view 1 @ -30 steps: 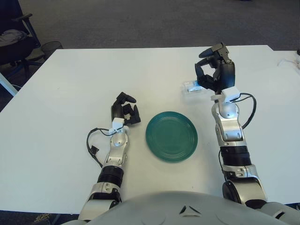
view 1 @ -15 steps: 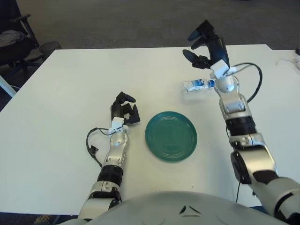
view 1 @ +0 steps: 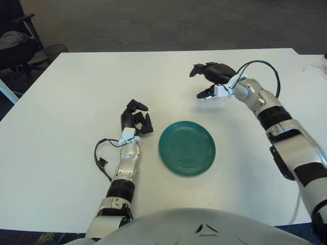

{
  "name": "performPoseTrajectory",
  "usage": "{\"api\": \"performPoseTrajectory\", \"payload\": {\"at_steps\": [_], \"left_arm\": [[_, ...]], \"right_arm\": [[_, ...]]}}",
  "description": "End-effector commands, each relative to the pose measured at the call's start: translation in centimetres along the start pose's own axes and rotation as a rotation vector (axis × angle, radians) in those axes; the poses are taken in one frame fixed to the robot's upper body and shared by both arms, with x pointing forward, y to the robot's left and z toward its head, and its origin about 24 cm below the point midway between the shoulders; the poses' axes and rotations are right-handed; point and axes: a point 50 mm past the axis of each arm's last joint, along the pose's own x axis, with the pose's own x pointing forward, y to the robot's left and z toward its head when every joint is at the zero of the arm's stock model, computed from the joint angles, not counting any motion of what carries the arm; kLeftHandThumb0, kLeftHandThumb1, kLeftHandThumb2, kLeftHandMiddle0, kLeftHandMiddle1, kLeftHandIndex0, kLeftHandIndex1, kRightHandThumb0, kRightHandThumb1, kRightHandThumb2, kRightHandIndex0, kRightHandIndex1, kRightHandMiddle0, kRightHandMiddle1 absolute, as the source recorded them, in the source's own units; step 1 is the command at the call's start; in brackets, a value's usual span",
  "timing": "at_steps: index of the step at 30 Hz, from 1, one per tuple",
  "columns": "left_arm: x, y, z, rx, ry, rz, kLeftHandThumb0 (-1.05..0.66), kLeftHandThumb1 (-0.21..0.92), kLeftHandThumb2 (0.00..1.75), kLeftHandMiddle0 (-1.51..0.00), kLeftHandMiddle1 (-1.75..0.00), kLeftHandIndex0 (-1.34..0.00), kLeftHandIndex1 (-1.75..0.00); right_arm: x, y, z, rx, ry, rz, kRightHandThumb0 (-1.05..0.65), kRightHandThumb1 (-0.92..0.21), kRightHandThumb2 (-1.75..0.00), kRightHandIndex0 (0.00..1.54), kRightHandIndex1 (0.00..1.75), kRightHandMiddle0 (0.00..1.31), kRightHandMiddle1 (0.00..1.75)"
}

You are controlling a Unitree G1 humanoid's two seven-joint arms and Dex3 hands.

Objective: Put the bottle into the plate.

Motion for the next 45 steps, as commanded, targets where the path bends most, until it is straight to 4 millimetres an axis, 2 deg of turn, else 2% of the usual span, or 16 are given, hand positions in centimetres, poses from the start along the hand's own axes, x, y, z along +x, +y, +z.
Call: {"api": "performPoseTrajectory", "payload": {"at_steps": [1,18,25,45], "left_arm": [[-1.2,0.6,-2.2,0.033,0.113,0.022,-0.55,0.14,1.54,-1.22,-1.75,-0.76,-1.75],[-1.4,0.6,-2.4,0.026,0.122,0.013,-0.54,0.16,1.50,-1.22,-1.75,-0.74,-1.75],[-1.4,0.7,-2.3,0.033,0.122,0.007,-0.55,0.15,1.52,-1.23,-1.75,-0.75,-1.75],[-1.0,0.8,-2.4,0.022,0.126,0.007,-0.53,0.18,1.49,-1.22,-1.75,-0.73,-1.75]], "right_arm": [[0.5,-1.5,-0.1,-0.107,-0.006,-0.020,-1.04,-0.92,-0.12,0.00,0.01,0.00,0.04],[0.2,-1.1,-1.6,-0.170,0.075,0.159,-1.05,-0.88,-0.03,0.00,0.00,0.00,0.00],[-0.4,-1.8,-2.9,-0.188,0.119,0.142,-1.05,-0.88,-0.02,0.00,0.00,0.00,0.00],[-0.9,-1.9,-3.8,-0.158,0.153,0.142,-1.05,-0.89,-0.02,0.00,0.00,0.00,0.00]]}}
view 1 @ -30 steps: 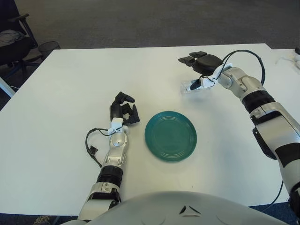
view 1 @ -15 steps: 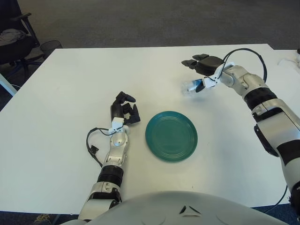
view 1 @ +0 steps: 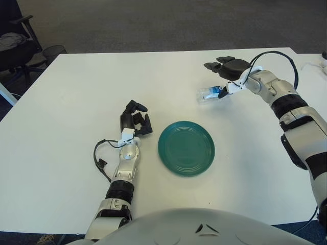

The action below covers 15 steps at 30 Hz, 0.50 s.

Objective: Put the bottle into the plate.

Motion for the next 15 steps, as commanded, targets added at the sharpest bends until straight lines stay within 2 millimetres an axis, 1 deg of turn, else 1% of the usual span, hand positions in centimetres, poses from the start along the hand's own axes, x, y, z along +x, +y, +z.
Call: {"api": "performPoseTrajectory", "payload": {"at_steps": [1,9,15], "left_arm": [[-1.0,0.8,-2.3,0.020,0.114,0.011,-0.53,0.18,1.49,-1.22,-1.75,-0.73,-1.75],[-0.8,0.9,-2.3,0.027,0.113,0.019,-0.53,0.17,1.50,-1.22,-1.75,-0.73,-1.75],[-0.8,0.9,-2.3,0.032,0.115,0.017,-0.55,0.15,1.52,-1.23,-1.75,-0.75,-1.75]], "right_arm": [[-0.1,-1.0,-0.7,0.001,0.023,0.000,-1.05,-0.89,-0.02,0.00,0.00,0.00,0.00],[0.2,-0.6,-0.9,0.001,0.052,0.037,-1.05,-0.89,-0.01,0.00,0.00,0.00,0.00],[0.6,0.7,-0.6,-0.003,0.066,0.075,-1.05,-0.90,-0.01,0.00,0.00,0.00,0.00]]}}
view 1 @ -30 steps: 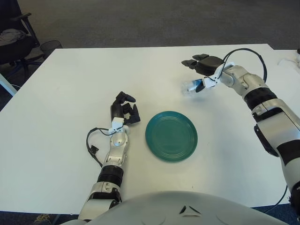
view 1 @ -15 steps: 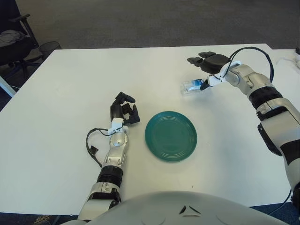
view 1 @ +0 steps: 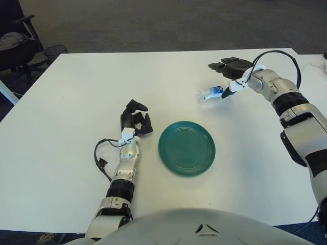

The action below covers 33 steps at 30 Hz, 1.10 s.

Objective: Put the bottle into the plate.

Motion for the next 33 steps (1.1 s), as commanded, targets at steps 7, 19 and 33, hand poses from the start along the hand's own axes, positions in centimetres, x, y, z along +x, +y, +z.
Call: {"api": "performPoseTrajectory", "payload": {"at_steps": [7,19,33], "left_arm": [[-0.9,0.9,-2.3,0.025,0.106,0.017,-0.55,0.15,1.53,-1.23,-1.75,-0.75,-1.75],[-1.0,0.9,-2.3,0.021,0.100,0.017,-0.55,0.14,1.54,-1.23,-1.75,-0.76,-1.75],[-1.1,0.8,-2.2,0.023,0.097,0.016,-0.57,0.11,1.57,-1.24,-1.75,-0.79,-1.75]], "right_arm": [[0.8,0.6,0.8,-0.019,0.006,0.034,-1.05,-0.92,-0.02,0.00,0.00,0.00,0.00],[1.5,1.5,1.7,-0.022,0.009,0.080,-1.05,-0.92,-0.02,0.00,0.00,0.00,0.00],[1.7,2.2,2.4,-0.031,-0.008,0.104,-1.05,-0.90,-0.01,0.00,0.00,0.00,0.00]]}}
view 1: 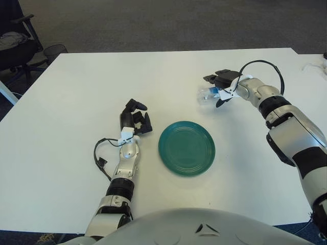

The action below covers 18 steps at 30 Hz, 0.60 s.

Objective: Put the bottle into the plate.

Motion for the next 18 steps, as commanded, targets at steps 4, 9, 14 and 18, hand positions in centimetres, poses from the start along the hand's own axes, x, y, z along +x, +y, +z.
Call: {"api": "performPoseTrajectory", "payload": {"at_steps": [4,9,14,18], "left_arm": [[-1.30,0.72,-2.22,0.027,0.109,0.014,-0.56,0.11,1.56,-1.24,-1.75,-0.78,-1.75],[-1.34,0.63,-2.25,0.018,0.112,0.016,-0.54,0.15,1.52,-1.23,-1.75,-0.75,-1.75],[-1.35,0.63,-2.29,0.014,0.116,0.019,-0.53,0.17,1.50,-1.22,-1.75,-0.73,-1.75],[-1.35,0.56,-2.30,0.019,0.115,0.022,-0.54,0.15,1.52,-1.22,-1.75,-0.75,-1.75]], "right_arm": [[0.15,-0.48,0.21,-0.021,-0.005,-0.014,-1.05,-0.90,-0.01,0.00,0.00,0.00,0.00],[0.19,-0.44,0.32,-0.022,-0.009,-0.015,-1.05,-0.90,-0.01,0.00,0.00,0.00,0.00],[0.42,-0.17,0.75,-0.021,-0.015,-0.007,-1.05,-0.90,-0.01,0.00,0.00,0.00,0.00],[0.61,0.44,1.10,-0.018,-0.017,0.009,-1.05,-0.90,-0.01,0.00,0.00,0.00,0.00]]}}
